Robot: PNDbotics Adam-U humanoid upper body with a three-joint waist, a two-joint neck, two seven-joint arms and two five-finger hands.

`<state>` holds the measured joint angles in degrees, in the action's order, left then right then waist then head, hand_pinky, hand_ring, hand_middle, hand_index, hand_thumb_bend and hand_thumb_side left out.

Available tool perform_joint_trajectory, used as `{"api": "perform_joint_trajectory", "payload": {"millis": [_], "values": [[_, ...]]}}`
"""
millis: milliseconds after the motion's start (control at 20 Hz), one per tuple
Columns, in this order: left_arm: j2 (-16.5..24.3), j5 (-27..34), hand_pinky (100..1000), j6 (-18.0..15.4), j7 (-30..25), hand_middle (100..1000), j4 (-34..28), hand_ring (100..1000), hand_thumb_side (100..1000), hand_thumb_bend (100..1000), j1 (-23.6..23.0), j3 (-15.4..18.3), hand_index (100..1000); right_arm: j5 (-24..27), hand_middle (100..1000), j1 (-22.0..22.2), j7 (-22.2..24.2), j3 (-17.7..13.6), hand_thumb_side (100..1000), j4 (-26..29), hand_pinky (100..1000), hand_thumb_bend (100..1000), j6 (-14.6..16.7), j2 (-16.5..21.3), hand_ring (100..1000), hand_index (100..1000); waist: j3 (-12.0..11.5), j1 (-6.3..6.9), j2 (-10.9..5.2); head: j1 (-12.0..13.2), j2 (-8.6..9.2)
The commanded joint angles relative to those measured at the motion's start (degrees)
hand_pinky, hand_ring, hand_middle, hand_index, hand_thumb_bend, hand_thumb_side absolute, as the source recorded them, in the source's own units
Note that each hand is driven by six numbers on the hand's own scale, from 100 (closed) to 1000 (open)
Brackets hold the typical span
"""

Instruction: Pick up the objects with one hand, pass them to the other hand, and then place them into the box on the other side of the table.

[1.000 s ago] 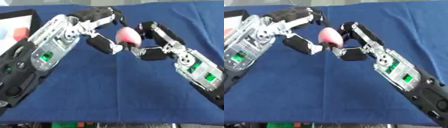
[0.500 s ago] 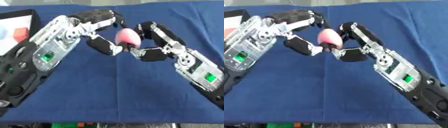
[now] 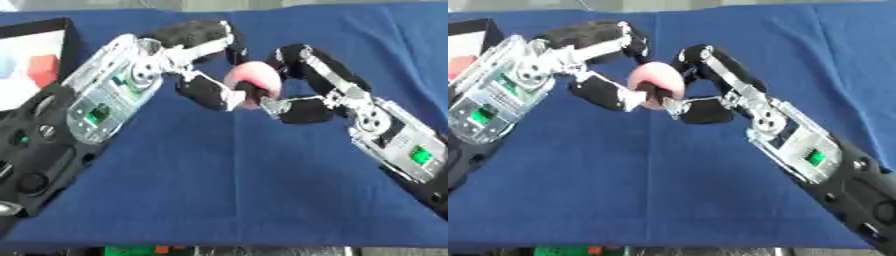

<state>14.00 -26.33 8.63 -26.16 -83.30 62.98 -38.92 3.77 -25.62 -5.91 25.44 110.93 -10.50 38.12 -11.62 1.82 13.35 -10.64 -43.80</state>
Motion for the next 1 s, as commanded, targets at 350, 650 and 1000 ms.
{"api": "perform_joint_trajectory", "payload": {"millis": [350, 650, 1000], "values": [[0.49, -0.85, 754, 0.05, 1.46, 530, -1.75, 650, 234, 100, 1.27, 0.36, 411, 0.01, 620, -0.2, -0.37, -0.7, 100, 1.02, 597, 172, -1.09, 0.98, 710, 536, -0.08, -0.23, -1.0, 0.47, -0.32], [0.68, -3.69, 738, -0.12, 1.93, 514, -1.7, 627, 155, 100, 1.36, 0.69, 409, -0.91, 780, -0.09, -1.48, -1.1, 209, 1.21, 653, 308, -0.72, 1.17, 785, 734, -0.09, -0.27, -1.14, 0.56, -0.32], [0.72, -5.57, 734, -0.18, 1.67, 497, -1.04, 624, 152, 100, 1.19, 0.87, 402, -2.24, 843, 0.15, -3.44, -1.19, 353, 0.97, 674, 240, -0.72, 1.22, 821, 797, -0.07, -0.37, -1.19, 0.58, -0.32]]}}
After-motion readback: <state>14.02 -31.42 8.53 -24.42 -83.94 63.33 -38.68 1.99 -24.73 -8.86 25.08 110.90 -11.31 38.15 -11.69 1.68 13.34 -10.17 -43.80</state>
